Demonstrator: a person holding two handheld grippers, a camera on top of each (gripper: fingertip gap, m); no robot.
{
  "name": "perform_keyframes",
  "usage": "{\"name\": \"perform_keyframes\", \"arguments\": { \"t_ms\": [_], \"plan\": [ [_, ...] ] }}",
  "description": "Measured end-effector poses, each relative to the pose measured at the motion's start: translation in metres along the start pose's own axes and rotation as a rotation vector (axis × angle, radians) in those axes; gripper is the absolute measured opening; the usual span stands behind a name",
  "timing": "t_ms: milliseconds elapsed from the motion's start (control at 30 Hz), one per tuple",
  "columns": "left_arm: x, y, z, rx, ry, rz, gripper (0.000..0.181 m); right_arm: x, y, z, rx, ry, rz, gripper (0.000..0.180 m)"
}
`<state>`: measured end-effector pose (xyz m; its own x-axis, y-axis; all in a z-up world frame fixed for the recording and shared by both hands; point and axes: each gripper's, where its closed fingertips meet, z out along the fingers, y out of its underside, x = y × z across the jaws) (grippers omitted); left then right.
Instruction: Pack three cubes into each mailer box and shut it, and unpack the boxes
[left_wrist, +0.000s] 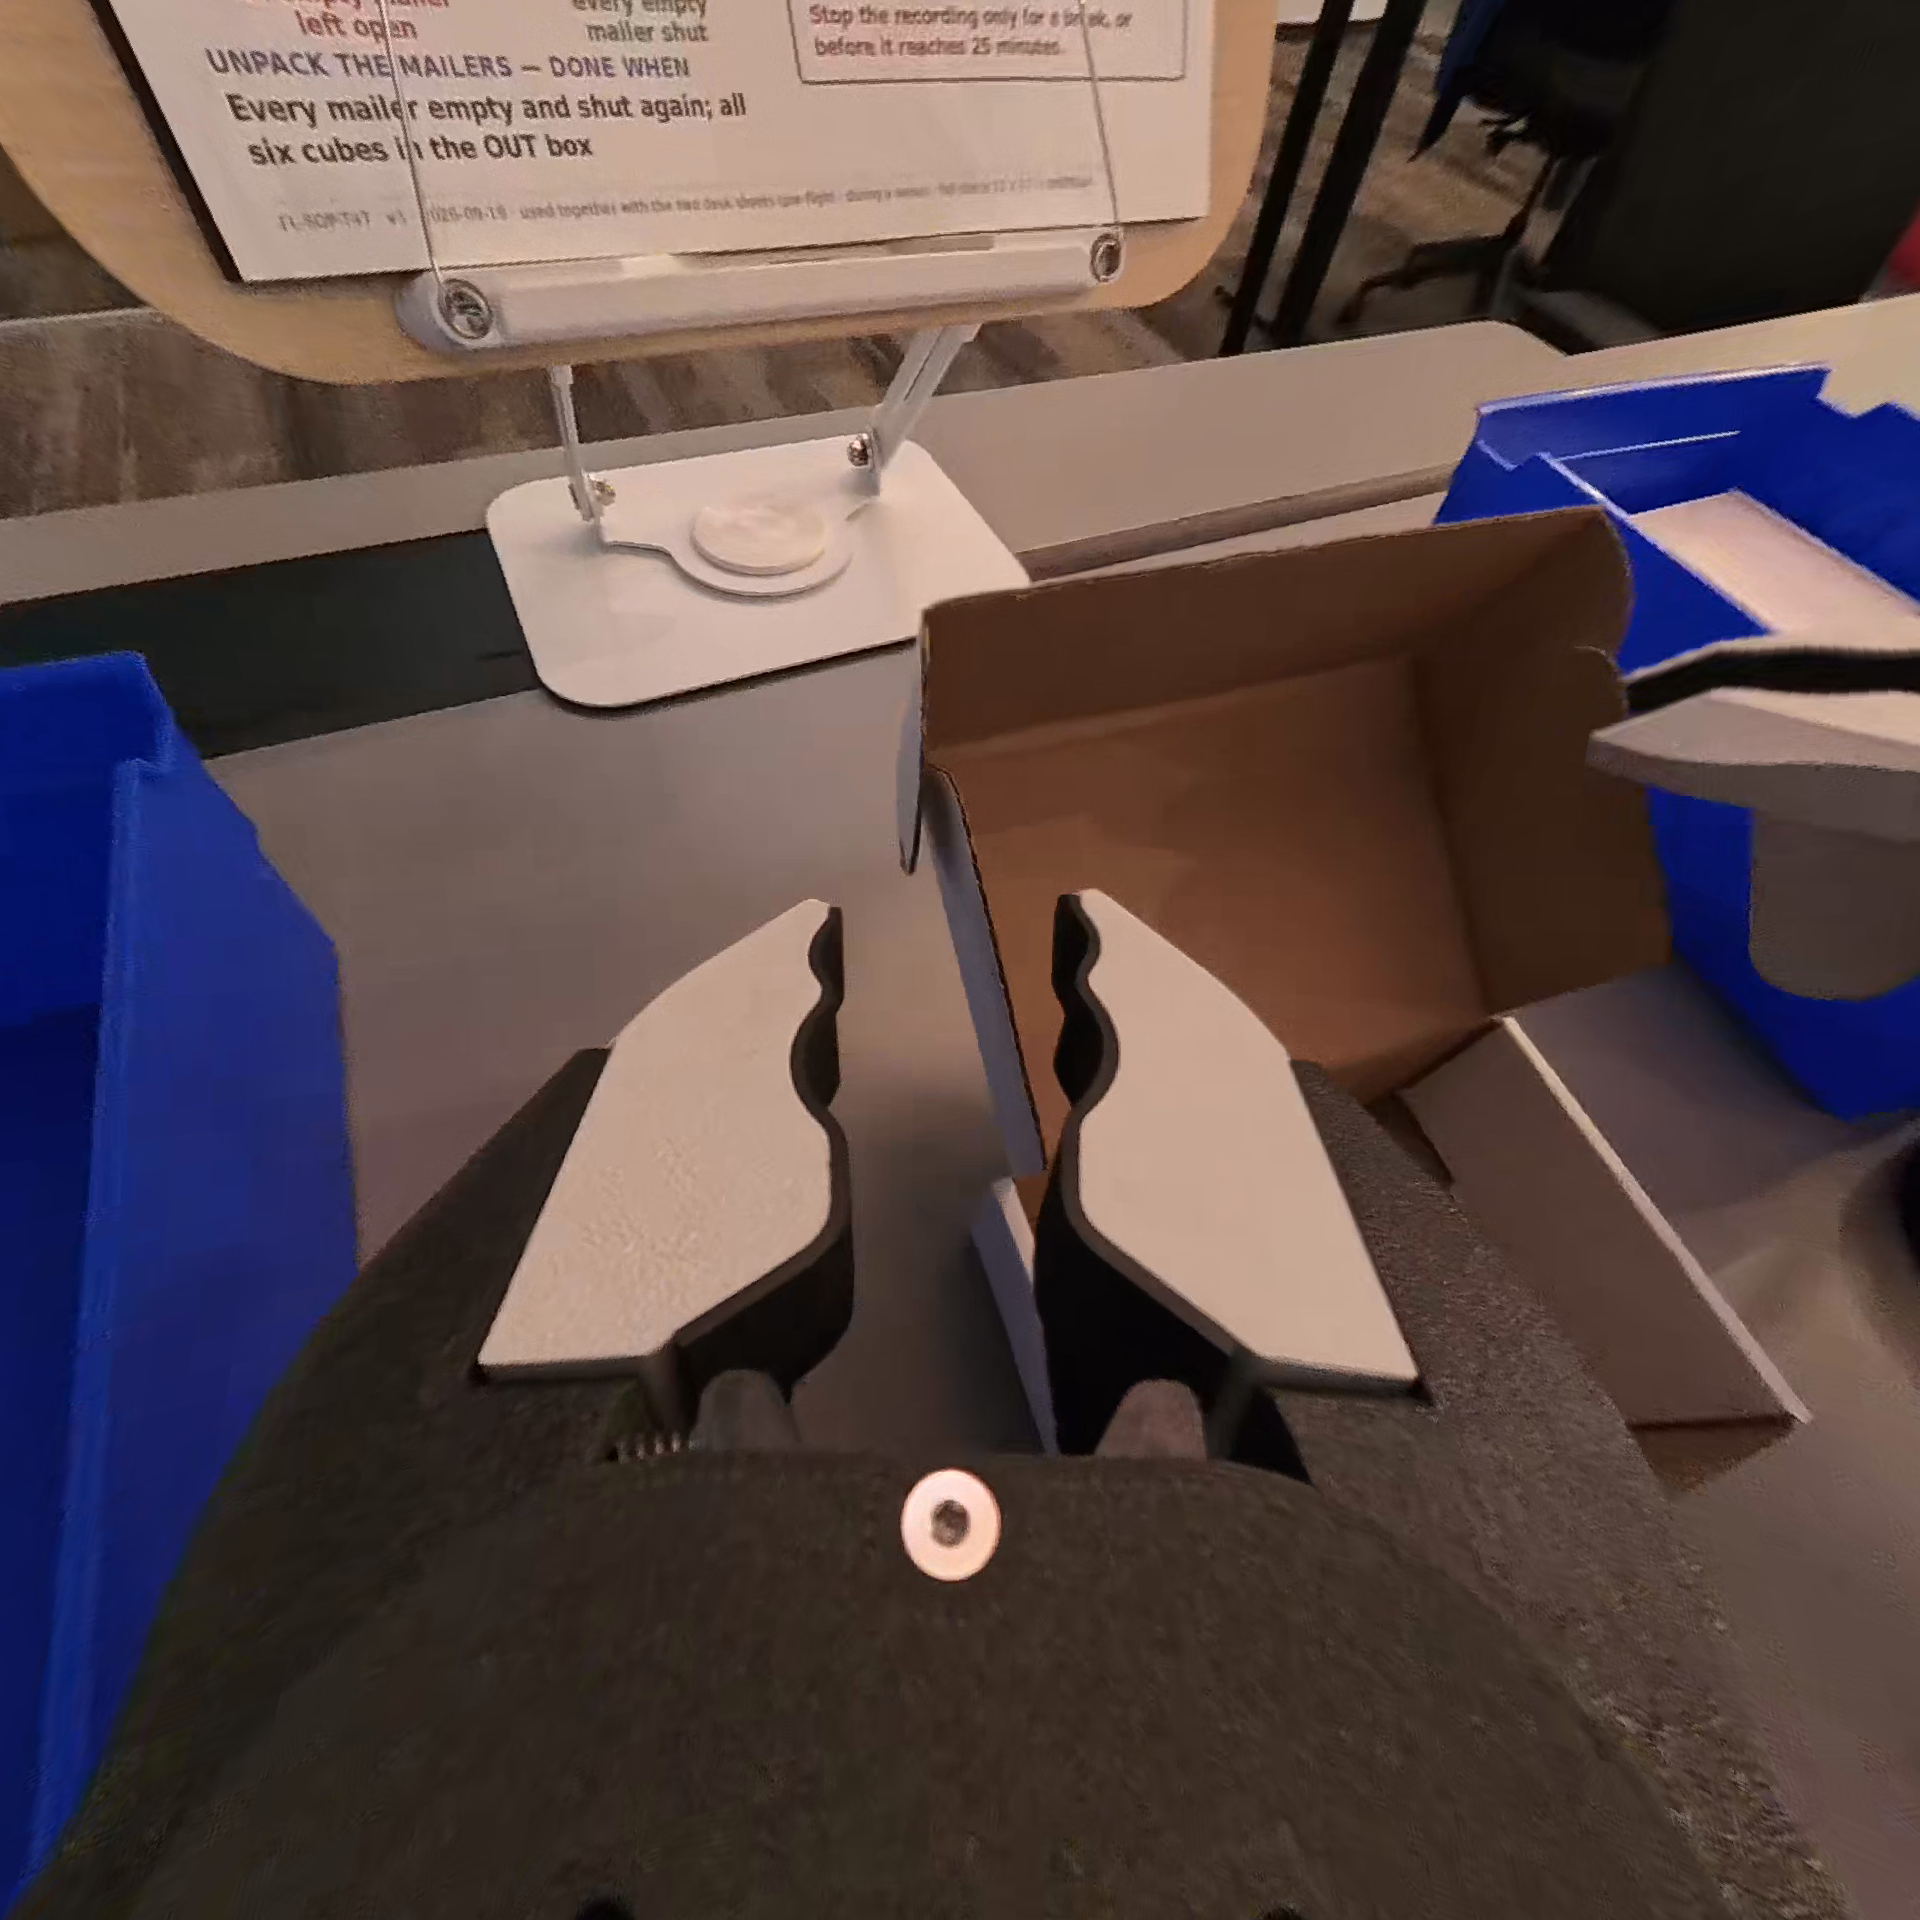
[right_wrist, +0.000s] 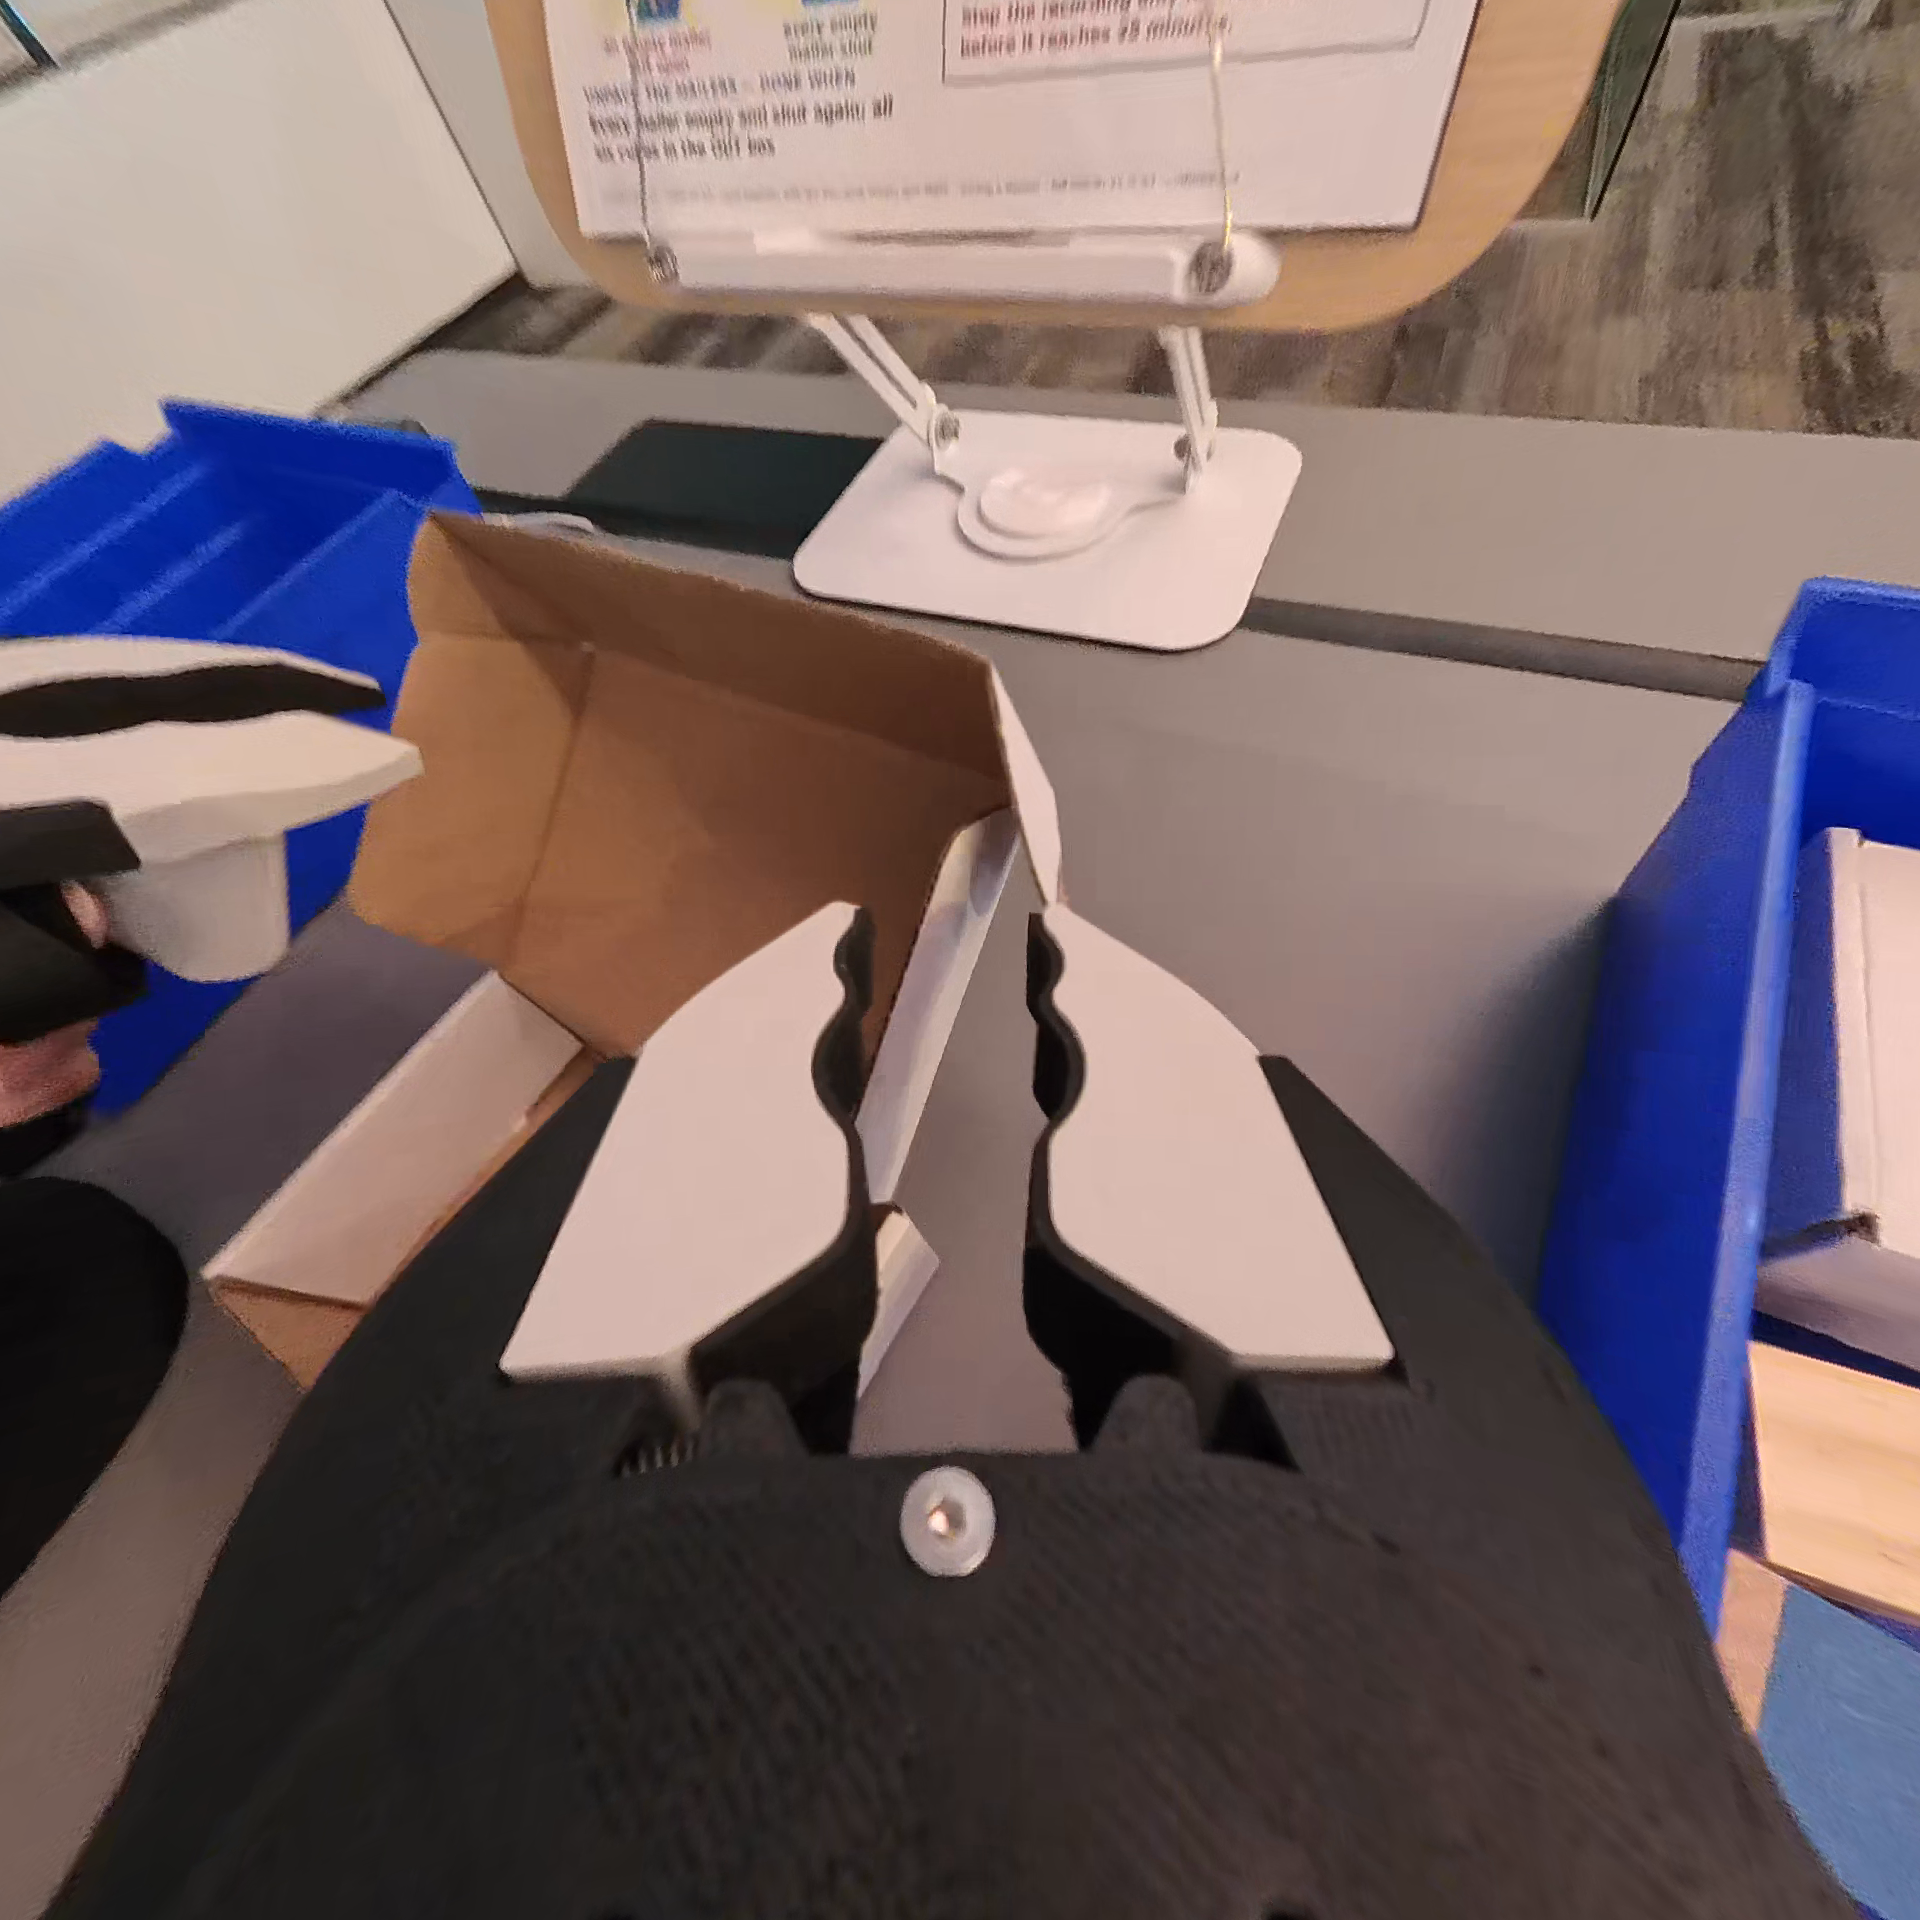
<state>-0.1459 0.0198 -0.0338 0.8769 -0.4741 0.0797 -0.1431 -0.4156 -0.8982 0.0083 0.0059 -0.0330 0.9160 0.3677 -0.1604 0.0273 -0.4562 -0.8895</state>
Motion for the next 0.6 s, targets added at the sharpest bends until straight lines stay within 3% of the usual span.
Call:
{"name": "perform_keyframes", "arguments": {
  "t_ms": [33, 200, 333, 500, 600],
  "plan": [
    [0.000, 0.001, 0.003, -0.017, -0.001, -0.001, 0.037, -0.002, 0.003, 0.003, -0.027, 0.000, -0.013, 0.025],
    [0.000, 0.005, 0.020, -0.107, 0.013, 0.000, 0.033, -0.003, 0.007, 0.013, -0.085, -0.009, -0.030, 0.012],
    [-0.005, 0.001, 0.030, -0.132, 0.019, 0.000, 0.017, -0.001, -0.002, 0.015, -0.043, -0.021, -0.029, 0.007],
    [-0.011, -0.026, 0.024, 0.037, -0.009, -0.004, 0.009, -0.004, -0.024, 0.008, 0.104, -0.027, -0.065, 0.007],
    [-0.007, -0.027, 0.019, 0.087, -0.042, 0.039, 0.010, -0.005, -0.019, 0.011, 0.096, -0.012, -0.074, 0.008]
  ]
}}
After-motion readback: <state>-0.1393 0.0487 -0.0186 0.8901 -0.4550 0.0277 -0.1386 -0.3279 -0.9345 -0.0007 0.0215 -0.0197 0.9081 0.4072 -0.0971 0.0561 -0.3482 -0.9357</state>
